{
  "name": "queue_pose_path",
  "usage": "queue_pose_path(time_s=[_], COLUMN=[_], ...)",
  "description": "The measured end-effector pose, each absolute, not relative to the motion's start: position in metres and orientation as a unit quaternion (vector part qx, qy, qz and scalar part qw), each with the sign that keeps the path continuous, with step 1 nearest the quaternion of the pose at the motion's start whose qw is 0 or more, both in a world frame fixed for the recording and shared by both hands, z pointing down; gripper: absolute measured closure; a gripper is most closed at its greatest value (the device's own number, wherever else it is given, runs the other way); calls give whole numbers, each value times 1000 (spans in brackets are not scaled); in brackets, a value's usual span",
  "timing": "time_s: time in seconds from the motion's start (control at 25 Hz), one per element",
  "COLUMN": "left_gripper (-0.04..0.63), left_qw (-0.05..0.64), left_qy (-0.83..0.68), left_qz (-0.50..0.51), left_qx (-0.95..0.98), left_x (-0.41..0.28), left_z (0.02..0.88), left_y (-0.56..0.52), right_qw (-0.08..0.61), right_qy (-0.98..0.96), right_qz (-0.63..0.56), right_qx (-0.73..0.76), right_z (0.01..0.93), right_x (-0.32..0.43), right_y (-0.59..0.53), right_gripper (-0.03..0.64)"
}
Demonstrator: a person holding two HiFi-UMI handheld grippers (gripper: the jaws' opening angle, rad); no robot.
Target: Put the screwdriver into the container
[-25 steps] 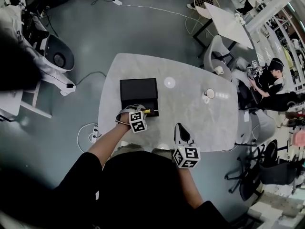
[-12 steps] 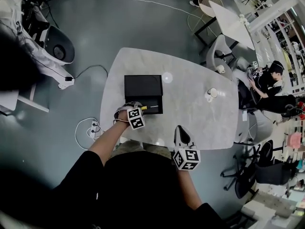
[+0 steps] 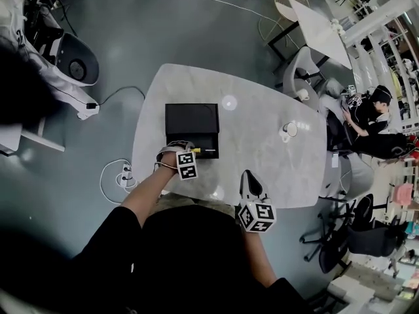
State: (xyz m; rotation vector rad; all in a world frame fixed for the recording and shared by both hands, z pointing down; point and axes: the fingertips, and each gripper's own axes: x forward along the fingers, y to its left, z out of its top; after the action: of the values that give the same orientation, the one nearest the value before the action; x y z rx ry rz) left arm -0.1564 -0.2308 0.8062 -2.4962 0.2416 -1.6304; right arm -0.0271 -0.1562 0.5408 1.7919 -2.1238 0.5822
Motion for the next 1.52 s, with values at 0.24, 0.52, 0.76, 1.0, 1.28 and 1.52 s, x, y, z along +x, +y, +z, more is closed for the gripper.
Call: queue_pose_path(time_s=[0.24, 0.52, 0.76, 1.0, 1.28, 1.52], left_gripper=[508, 508, 506, 505, 391, 387], left_qw=[11, -8, -7, -8, -46, -48], left_qy=[102, 96, 90, 83, 94, 99], left_qz=[-548, -565, -587, -578, -556, -534], left_qx=[-830, -819, -805, -812, -824, -838], left_x=[-163, -168, -170, -167, -168, -166], left_z=[824, 841, 856, 858, 852, 833], left_y=[-240, -243, -246, -248, -241, -235], right_qw=[146, 143, 148, 149, 160, 146], right_qy=[-735, -725, -712, -702, -691, -698], right_qz=[215, 228, 235, 244, 265, 265], right_qx=[627, 634, 645, 652, 653, 649], right_z=[548, 560, 566, 572, 583, 582], right_x=[-7, 18, 41, 54, 45, 32], right_y=[-168, -181, -189, -191, -182, -172], right_gripper=[604, 604, 604, 604, 604, 604])
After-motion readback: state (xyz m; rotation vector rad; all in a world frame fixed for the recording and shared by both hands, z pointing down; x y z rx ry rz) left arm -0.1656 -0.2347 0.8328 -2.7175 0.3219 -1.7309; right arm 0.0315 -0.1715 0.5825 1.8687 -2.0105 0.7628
